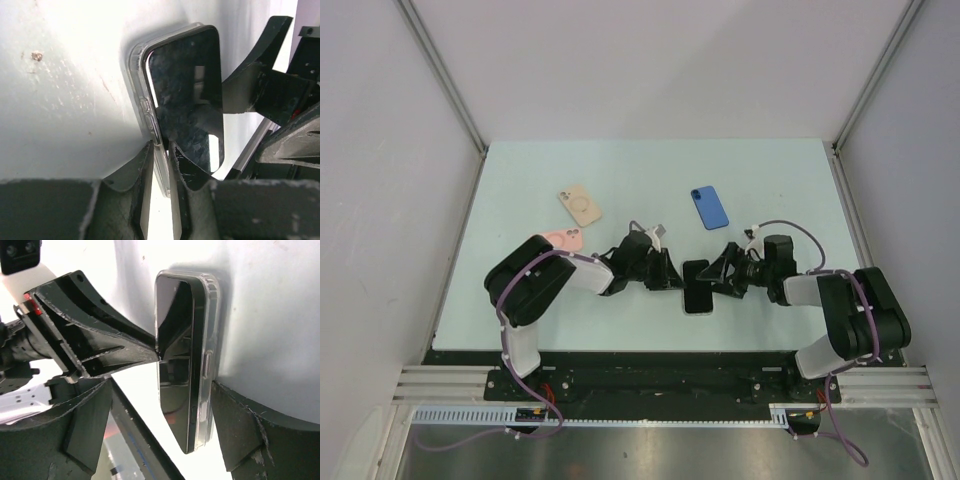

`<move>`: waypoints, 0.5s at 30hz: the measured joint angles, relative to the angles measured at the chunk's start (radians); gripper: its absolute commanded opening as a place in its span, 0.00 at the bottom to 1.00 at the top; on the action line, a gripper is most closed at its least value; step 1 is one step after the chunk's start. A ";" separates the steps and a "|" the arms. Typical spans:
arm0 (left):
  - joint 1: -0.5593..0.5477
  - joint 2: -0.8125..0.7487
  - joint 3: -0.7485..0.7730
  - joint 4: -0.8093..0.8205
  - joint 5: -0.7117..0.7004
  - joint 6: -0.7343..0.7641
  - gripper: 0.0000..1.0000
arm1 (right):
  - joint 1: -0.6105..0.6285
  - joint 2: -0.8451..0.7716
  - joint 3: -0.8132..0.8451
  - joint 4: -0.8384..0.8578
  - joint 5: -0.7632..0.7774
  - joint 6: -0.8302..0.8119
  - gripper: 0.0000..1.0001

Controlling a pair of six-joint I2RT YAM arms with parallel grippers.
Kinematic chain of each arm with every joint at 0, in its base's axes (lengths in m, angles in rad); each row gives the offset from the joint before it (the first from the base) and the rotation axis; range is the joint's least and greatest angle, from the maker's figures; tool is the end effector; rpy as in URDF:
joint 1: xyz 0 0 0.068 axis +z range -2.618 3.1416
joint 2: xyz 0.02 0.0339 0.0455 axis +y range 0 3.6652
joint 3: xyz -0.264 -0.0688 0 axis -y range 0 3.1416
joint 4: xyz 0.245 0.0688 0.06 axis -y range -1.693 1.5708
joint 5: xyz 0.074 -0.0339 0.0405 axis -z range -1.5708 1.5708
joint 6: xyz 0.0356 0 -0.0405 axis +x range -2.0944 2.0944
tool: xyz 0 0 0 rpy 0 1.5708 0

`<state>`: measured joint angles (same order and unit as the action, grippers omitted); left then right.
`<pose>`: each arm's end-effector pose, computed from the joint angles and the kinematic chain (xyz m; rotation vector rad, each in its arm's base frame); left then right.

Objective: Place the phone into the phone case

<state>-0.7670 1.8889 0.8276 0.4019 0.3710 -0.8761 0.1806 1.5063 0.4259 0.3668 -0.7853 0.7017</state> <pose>0.2496 -0.2585 0.1140 0.0934 2.5118 -1.2181 0.2378 0.0690 0.1242 0.1757 2.3860 1.3390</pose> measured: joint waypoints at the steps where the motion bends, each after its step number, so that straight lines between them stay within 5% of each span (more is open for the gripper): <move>1: 0.002 0.000 -0.009 0.015 0.004 -0.005 0.22 | -0.002 0.009 -0.010 0.030 -0.018 0.017 0.81; 15: 0.001 0.006 -0.055 0.090 0.060 -0.026 0.20 | -0.029 0.061 -0.039 0.198 -0.168 0.129 0.72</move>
<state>-0.7662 1.8946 0.7731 0.4915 0.4305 -0.9020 0.1520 1.5669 0.3874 0.5644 -0.9531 0.8303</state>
